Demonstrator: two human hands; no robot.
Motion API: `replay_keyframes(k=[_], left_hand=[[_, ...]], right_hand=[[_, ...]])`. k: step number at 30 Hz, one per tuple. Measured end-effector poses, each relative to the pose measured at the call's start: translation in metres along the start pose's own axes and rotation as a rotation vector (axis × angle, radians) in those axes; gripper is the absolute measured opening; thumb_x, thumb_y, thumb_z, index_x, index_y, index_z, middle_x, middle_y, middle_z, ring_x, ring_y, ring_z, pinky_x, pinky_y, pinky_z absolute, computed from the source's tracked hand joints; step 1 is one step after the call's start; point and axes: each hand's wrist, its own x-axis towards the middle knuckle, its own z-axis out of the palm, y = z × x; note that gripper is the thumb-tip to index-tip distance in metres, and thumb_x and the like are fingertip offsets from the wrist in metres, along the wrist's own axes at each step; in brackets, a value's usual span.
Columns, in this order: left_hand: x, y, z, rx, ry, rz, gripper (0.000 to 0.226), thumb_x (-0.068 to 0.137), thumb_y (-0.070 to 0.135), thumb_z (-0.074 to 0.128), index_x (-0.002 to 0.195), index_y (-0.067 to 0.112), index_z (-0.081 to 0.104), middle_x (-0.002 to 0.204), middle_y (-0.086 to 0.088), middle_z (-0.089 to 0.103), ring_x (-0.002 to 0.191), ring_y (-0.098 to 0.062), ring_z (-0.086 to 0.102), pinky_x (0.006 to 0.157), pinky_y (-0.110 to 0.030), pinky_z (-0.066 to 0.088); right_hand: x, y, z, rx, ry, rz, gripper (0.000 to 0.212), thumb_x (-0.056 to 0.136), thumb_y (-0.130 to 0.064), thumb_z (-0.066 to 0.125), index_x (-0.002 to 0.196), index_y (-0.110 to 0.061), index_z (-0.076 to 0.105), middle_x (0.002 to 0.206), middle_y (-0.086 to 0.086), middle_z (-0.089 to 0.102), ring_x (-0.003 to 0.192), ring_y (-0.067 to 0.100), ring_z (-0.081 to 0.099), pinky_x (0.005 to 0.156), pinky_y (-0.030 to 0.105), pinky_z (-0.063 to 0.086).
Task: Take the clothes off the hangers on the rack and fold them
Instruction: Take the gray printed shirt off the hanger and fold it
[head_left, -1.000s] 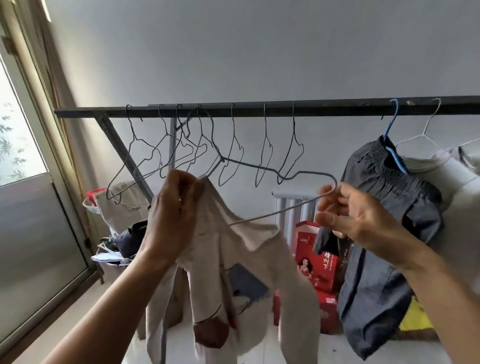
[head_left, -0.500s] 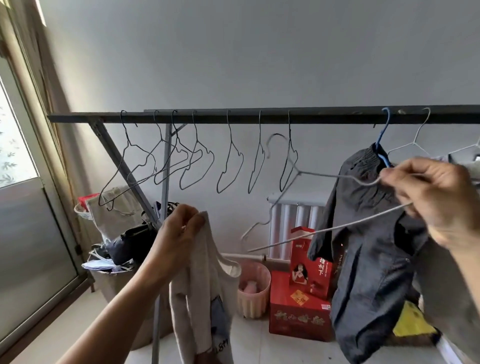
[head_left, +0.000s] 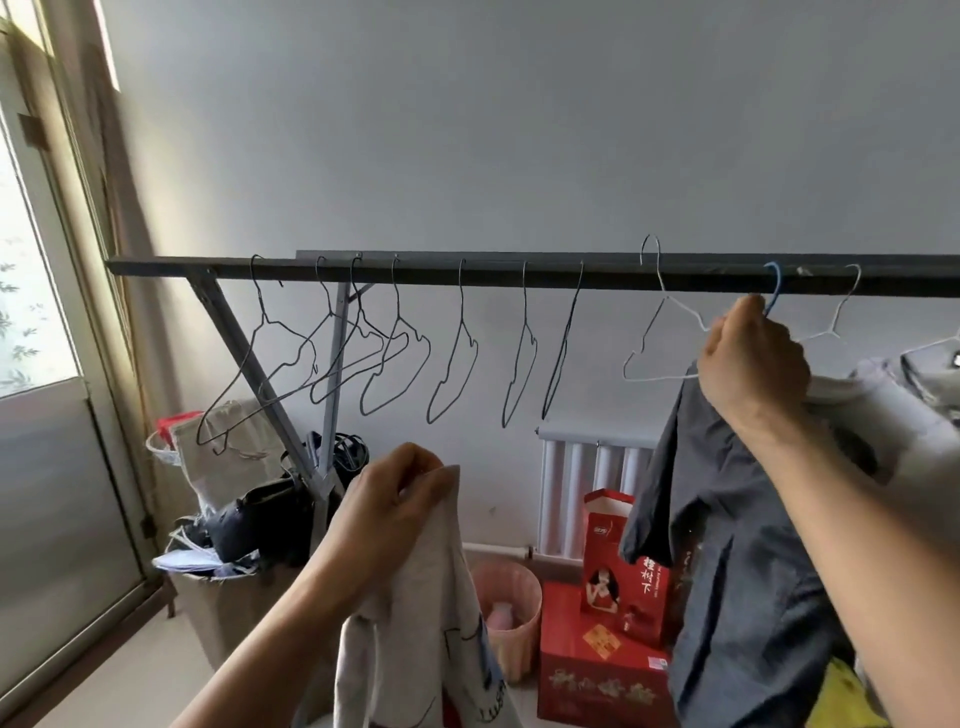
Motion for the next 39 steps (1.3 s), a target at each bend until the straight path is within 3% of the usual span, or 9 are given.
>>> replay_keyframes(k=[6,14,17,21,25,28,32,34,39], left_hand=[[-0.004,-0.001,-0.007,-0.057,0.043,-0.025,0.018,0.089,0.025,0.069,0.072,0.024,0.062,0.063,0.018,0.059,0.061,-0.001,0.051,0.063,-0.025,0.039],[-0.002,0.004,-0.014,-0.096,0.012,-0.038,0.013,0.083,0.038,0.069,0.076,0.027,0.066,0.068,0.014,0.063,0.065,-0.003,0.054,0.066,-0.026,0.045],[0.0,0.012,-0.02,-0.08,-0.01,-0.025,0.016,0.081,0.041,0.069,0.078,0.026,0.068,0.071,0.005,0.066,0.066,-0.005,0.056,0.067,-0.033,0.049],[0.007,0.018,-0.029,-0.043,-0.055,0.009,0.01,0.085,0.033,0.072,0.078,0.027,0.069,0.072,-0.001,0.066,0.068,-0.008,0.058,0.067,-0.038,0.052],[0.012,0.024,-0.029,-0.063,-0.152,0.024,0.009,0.086,0.032,0.072,0.078,0.028,0.068,0.069,-0.002,0.061,0.066,-0.009,0.057,0.063,-0.032,0.047],[0.013,0.029,-0.03,-0.094,-0.21,0.055,0.01,0.084,0.035,0.072,0.08,0.027,0.068,0.072,-0.01,0.062,0.067,-0.015,0.058,0.063,-0.035,0.045],[0.015,0.03,-0.043,-0.17,-0.186,0.041,0.008,0.081,0.034,0.069,0.078,0.026,0.068,0.069,-0.003,0.053,0.067,-0.016,0.05,0.063,-0.034,0.038],[0.015,0.029,-0.057,-0.173,-0.155,0.042,0.008,0.083,0.03,0.071,0.079,0.023,0.069,0.07,-0.004,0.054,0.068,-0.016,0.049,0.064,-0.034,0.037],[0.009,0.01,-0.092,-0.133,-0.174,-0.003,0.013,0.082,0.027,0.073,0.082,0.015,0.069,0.071,-0.004,0.057,0.068,-0.015,0.051,0.061,-0.029,0.04]], right_hand=[[-0.022,-0.02,0.033,-0.049,-0.178,-0.066,0.015,0.098,-0.013,0.042,0.096,-0.001,0.052,0.074,0.011,0.052,0.064,0.026,0.049,0.05,0.027,0.027],[-0.038,-0.053,0.067,-0.118,-0.376,-0.08,0.016,0.095,-0.015,0.043,0.103,-0.003,0.052,0.1,0.018,0.064,0.079,0.033,0.052,0.066,0.031,0.034],[-0.047,-0.051,0.068,-0.151,-0.367,-0.108,0.03,0.102,-0.033,0.038,0.107,-0.005,0.046,0.1,0.015,0.063,0.074,0.028,0.05,0.066,0.033,0.036],[-0.081,-0.057,0.058,0.255,-0.243,-0.289,0.032,0.098,-0.039,0.047,0.111,-0.011,0.053,0.103,0.005,0.06,0.082,0.022,0.059,0.067,0.033,0.046],[-0.128,-0.085,0.049,0.81,-0.699,-0.304,0.024,0.093,-0.04,0.055,0.106,-0.021,0.063,0.102,-0.009,0.063,0.092,-0.003,0.057,0.071,0.011,0.041],[-0.153,-0.089,0.057,0.824,-0.908,-0.338,0.026,0.092,-0.041,0.059,0.106,-0.02,0.064,0.102,-0.01,0.066,0.096,-0.004,0.058,0.079,0.02,0.048],[-0.165,-0.066,0.076,0.618,-0.94,-0.305,0.02,0.093,-0.037,0.056,0.074,-0.037,0.063,0.066,-0.013,0.062,0.066,0.006,0.058,0.064,0.031,0.049],[-0.163,-0.047,0.08,0.509,-0.945,-0.283,0.024,0.091,-0.033,0.057,0.071,-0.045,0.061,0.067,-0.013,0.062,0.067,0.006,0.06,0.067,0.034,0.051],[-0.135,-0.02,0.06,0.723,-0.982,-0.091,0.011,0.091,-0.021,0.066,0.08,-0.022,0.069,0.08,-0.004,0.07,0.076,0.012,0.064,0.066,0.025,0.047]])
